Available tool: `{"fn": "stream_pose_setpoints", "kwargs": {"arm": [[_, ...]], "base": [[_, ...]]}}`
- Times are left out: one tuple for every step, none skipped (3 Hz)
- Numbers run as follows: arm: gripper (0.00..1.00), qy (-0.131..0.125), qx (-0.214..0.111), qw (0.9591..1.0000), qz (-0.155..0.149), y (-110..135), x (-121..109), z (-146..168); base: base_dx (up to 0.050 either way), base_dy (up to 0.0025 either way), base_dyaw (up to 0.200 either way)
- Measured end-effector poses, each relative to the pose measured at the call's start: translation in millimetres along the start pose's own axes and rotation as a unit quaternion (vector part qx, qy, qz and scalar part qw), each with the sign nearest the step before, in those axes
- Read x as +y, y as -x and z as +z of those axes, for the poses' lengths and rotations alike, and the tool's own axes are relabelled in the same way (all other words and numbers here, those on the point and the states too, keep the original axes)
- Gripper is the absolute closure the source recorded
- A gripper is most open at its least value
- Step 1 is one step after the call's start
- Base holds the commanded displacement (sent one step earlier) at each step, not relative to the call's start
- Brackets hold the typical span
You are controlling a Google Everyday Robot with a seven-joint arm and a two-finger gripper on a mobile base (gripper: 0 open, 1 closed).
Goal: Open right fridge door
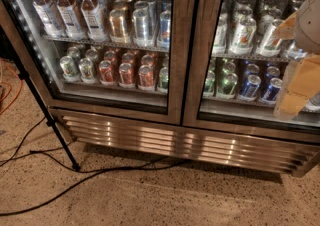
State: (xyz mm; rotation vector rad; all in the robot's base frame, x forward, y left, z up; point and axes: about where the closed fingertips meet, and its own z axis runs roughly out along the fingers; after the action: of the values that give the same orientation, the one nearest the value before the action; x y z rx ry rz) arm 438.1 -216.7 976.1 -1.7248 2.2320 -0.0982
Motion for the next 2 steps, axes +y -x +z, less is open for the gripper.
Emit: {"fn": "stream_pose_setpoints", "kwargs": {"arm": [[0.00,0.000,0.000,1.0000,0.000,0.0,-0.1,0.0],[0.00,-0.008,-0.027,0.9993,0.022,5.9,-9.1,2.5]], "base": [[0.000,0.00000,0.000],[0.000,0.00000,0.000]]}}
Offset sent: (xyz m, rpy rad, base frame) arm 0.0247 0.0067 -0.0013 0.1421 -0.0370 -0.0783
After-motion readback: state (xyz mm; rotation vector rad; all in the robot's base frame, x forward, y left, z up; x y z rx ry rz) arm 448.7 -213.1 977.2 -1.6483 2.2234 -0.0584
